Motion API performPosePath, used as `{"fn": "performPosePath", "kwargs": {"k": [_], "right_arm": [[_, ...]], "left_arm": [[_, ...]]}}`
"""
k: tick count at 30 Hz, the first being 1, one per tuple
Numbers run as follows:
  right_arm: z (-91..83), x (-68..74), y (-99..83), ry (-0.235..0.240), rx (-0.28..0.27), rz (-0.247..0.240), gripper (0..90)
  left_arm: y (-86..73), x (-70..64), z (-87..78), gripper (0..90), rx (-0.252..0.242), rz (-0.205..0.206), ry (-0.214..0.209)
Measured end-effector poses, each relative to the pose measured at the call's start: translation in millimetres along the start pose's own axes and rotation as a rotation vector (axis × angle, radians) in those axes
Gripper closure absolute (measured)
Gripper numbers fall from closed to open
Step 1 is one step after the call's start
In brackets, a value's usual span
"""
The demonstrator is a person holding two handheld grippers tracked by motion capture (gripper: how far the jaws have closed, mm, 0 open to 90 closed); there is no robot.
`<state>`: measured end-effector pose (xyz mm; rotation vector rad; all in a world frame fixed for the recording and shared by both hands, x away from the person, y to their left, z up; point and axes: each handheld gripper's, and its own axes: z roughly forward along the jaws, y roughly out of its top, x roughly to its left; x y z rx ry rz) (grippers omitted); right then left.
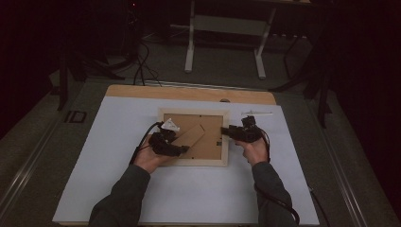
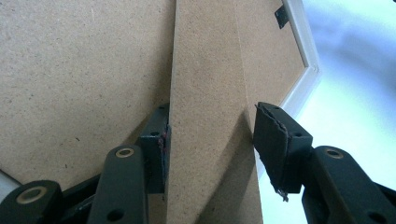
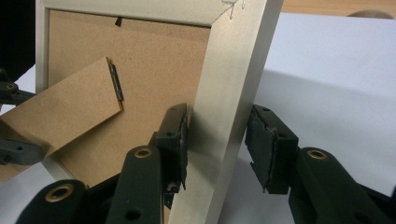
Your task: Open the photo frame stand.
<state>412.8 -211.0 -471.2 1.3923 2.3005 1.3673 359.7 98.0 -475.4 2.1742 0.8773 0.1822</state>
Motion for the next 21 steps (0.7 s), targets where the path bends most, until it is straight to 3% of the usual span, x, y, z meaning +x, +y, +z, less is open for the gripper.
{"fn": "performPosePath", "kwargs": {"k": [9, 11, 13, 21], "right_arm": [[-4.8, 2.4, 1.3, -0.024, -0.031, -0.015, 59.7], [-5.7, 2.7, 1.9, -0.026, -0.033, -0.016, 59.8], [-7.3, 2.5, 2.5, -0.031, -0.041, -0.02, 60.2], [-10.6, 5.9, 5.0, -0.042, -0.056, -0.035, 60.9]], "left_arm": [[4.2, -4.0, 0.7, 52.1, -0.004, 0.021, 0.034], [4.6, -3.4, -0.1, 54.0, -0.011, 0.015, 0.029], [4.9, -0.2, -2.9, 59.1, -0.034, -0.009, -0.003], [5.7, -2.0, -3.2, 61.0, -0.026, 0.011, 0.012]]}}
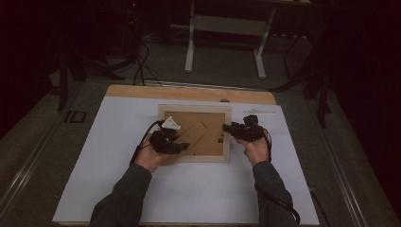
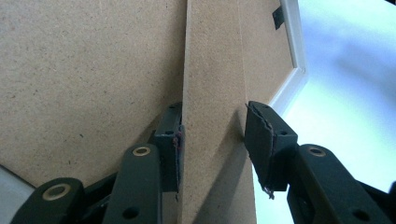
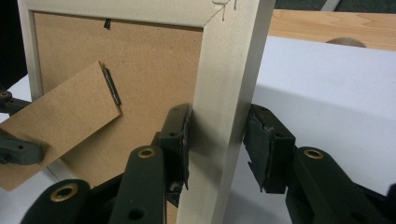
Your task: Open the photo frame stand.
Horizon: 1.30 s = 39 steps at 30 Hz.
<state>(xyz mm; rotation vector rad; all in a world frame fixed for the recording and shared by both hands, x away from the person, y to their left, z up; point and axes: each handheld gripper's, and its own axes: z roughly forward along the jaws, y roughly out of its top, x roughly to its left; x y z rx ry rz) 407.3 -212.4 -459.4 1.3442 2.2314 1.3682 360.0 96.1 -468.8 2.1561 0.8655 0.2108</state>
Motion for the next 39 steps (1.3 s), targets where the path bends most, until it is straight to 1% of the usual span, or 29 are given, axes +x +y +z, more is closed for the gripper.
{"fn": "performPosePath", "kwargs": {"k": [6, 8, 9, 10, 11, 14, 16, 18, 23, 30, 39], "right_arm": [[-1.9, 1.5, 0.2, -0.007, -0.014, -0.007, 61.3], [-3.0, 2.3, 0.7, -0.01, -0.022, -0.012, 61.5], [-3.6, 2.9, 1.1, -0.012, -0.026, -0.013, 61.6], [-3.6, 2.9, 1.1, -0.012, -0.026, -0.013, 61.6], [-4.8, 3.7, 1.7, -0.014, -0.032, -0.018, 61.8], [-8.3, 7.1, 3.5, -0.026, -0.055, -0.044, 62.3], [-9.4, 8.0, 4.2, -0.025, -0.058, -0.055, 62.3], [-9.7, 7.9, 4.2, -0.025, -0.062, -0.059, 62.3], [-10.6, 8.3, 3.4, -0.028, -0.076, -0.066, 62.3], [-13.7, 9.7, 4.6, -0.026, -0.08, -0.089, 62.2], [-15.2, 11.4, 6.4, -0.029, -0.085, -0.11, 62.1]], "left_arm": [[0.6, -0.7, 0.2, 62.0, -0.004, 0.005, 0.009], [1.0, -1.7, 0.1, 62.3, -0.006, 0.017, 0.024], [1.4, -2.7, 0.1, 62.3, -0.007, 0.024, 0.039], [1.4, -2.7, 0.1, 62.3, -0.007, 0.024, 0.039], [1.9, -3.7, 0.4, 62.3, -0.01, 0.027, 0.053], [2.8, -4.9, 0.8, 63.9, -0.008, 0.034, 0.068], [3.2, -5.4, 1.2, 64.0, -0.008, 0.036, 0.078], [3.4, -6.1, 1.8, 63.9, -0.007, 0.037, 0.09], [4.3, -5.6, 2.6, 63.8, -0.007, 0.038, 0.106], [4.8, -5.5, 4.3, 64.1, -0.014, 0.017, 0.13], [5.7, -5.1, 6.2, 64.3, -0.016, 0.004, 0.159]]}}
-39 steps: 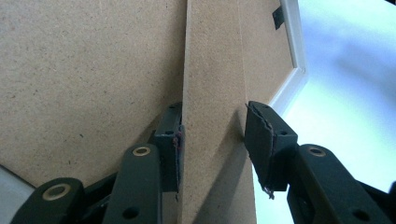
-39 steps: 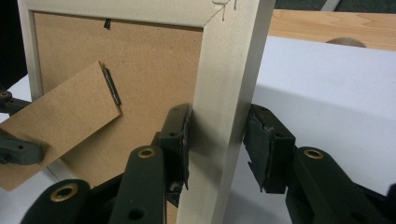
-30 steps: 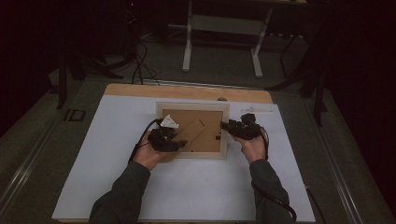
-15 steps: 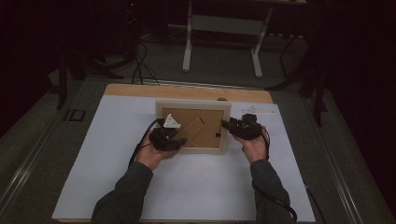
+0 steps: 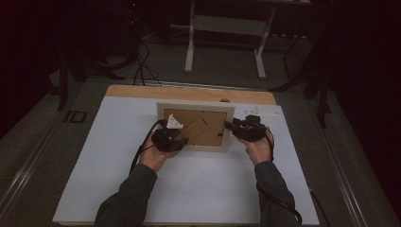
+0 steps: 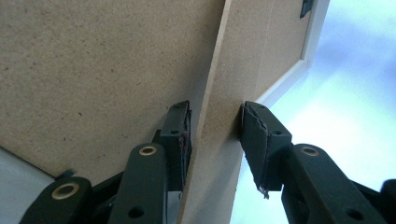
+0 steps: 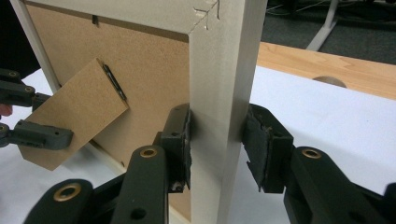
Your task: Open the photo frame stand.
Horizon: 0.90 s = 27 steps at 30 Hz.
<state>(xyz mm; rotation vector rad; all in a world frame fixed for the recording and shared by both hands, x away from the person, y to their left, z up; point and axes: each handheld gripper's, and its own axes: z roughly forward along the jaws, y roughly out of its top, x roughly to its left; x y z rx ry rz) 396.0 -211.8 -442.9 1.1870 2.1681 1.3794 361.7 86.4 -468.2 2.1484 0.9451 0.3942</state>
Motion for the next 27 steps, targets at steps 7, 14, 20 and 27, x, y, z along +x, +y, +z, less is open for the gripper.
{"fn": "performPosePath", "kwargs": {"k": [7, 14, 20, 27], "right_arm": [[-0.4, 2.0, 0.8, -0.009, -0.006, -0.012, 62.1], [-0.4, 4.8, 3.0, -0.023, -0.002, -0.038, 62.0], [0.1, 7.0, 4.4, -0.031, 0.003, -0.056, 61.8], [1.0, 9.1, 4.4, -0.038, -0.001, -0.062, 61.6]], "left_arm": [[0.9, -0.4, 0.5, 64.5, -0.002, 0.004, 0.02], [1.7, -2.0, 1.8, 65.1, -0.008, 0.007, 0.047], [2.1, -3.4, 2.7, 66.2, -0.004, 0.008, 0.059], [2.3, -3.2, 3.3, 66.7, -0.005, 0.006, 0.071]]}}
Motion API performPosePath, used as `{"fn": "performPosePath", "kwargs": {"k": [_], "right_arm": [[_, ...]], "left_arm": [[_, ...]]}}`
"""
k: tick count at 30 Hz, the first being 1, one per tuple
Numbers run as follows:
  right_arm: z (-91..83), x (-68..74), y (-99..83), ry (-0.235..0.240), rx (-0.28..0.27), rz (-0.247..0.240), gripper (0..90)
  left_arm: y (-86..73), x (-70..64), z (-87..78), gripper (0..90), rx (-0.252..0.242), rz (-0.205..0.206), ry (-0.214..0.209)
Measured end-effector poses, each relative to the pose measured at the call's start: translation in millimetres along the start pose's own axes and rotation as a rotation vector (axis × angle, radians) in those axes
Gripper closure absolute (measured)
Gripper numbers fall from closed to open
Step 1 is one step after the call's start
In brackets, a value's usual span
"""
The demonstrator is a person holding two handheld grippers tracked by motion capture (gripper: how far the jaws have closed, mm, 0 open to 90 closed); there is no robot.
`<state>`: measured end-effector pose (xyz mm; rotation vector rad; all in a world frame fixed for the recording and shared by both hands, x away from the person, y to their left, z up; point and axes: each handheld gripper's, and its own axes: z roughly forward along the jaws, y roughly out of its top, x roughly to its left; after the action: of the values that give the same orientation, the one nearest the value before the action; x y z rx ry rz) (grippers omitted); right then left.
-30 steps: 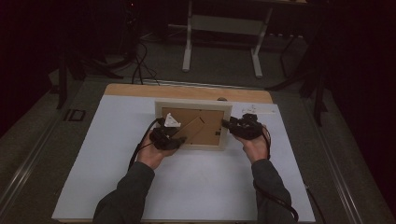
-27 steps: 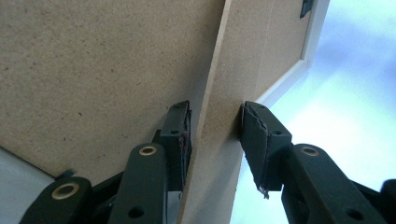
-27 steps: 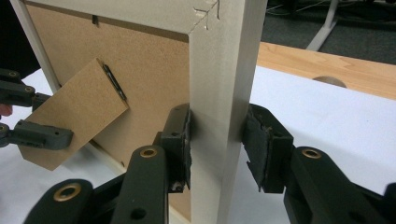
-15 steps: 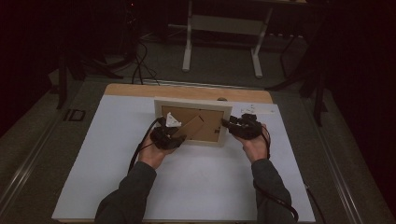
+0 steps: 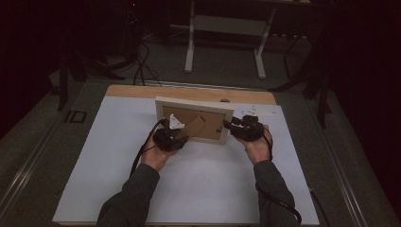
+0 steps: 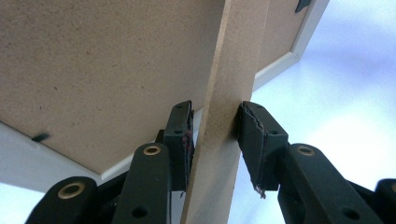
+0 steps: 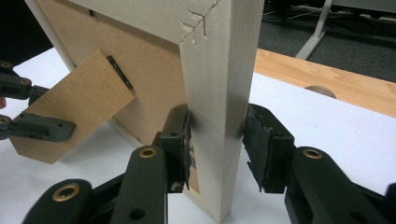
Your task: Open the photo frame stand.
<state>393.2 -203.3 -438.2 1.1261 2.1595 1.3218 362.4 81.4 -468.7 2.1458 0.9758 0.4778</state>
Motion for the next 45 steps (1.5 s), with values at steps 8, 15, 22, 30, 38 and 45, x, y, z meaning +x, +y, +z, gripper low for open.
{"fn": "performPosePath", "kwargs": {"k": [8, 15, 22, 30, 38, 45], "right_arm": [[0.5, 2.2, -0.5, -0.001, -0.005, -0.008, 61.3], [1.8, 5.0, 0.7, 0.001, -0.002, -0.021, 61.0], [2.7, 9.3, 0.2, -0.006, -0.008, -0.034, 60.8], [0.6, 13.4, -0.2, -0.001, 0.003, -0.074, 60.7], [-2.0, 17.3, -3.6, 0.003, -0.003, -0.093, 60.3], [-5.1, 22.8, -8.8, 0.013, -0.015, -0.107, 59.5]], "left_arm": [[0.2, 0.3, 0.0, 67.2, -0.005, -0.006, 0.007], [0.3, -0.2, -1.1, 68.5, -0.021, -0.014, 0.009], [0.6, -4.4, -4.4, 70.0, -0.037, 0.001, 0.016], [-1.6, -11.8, -7.3, 70.7, -0.054, 0.025, 0.023], [-6.2, -13.0, -6.7, 70.9, -0.058, 0.032, 0.032], [-10.5, -13.0, -6.5, 70.8, -0.061, 0.027, 0.034]]}}
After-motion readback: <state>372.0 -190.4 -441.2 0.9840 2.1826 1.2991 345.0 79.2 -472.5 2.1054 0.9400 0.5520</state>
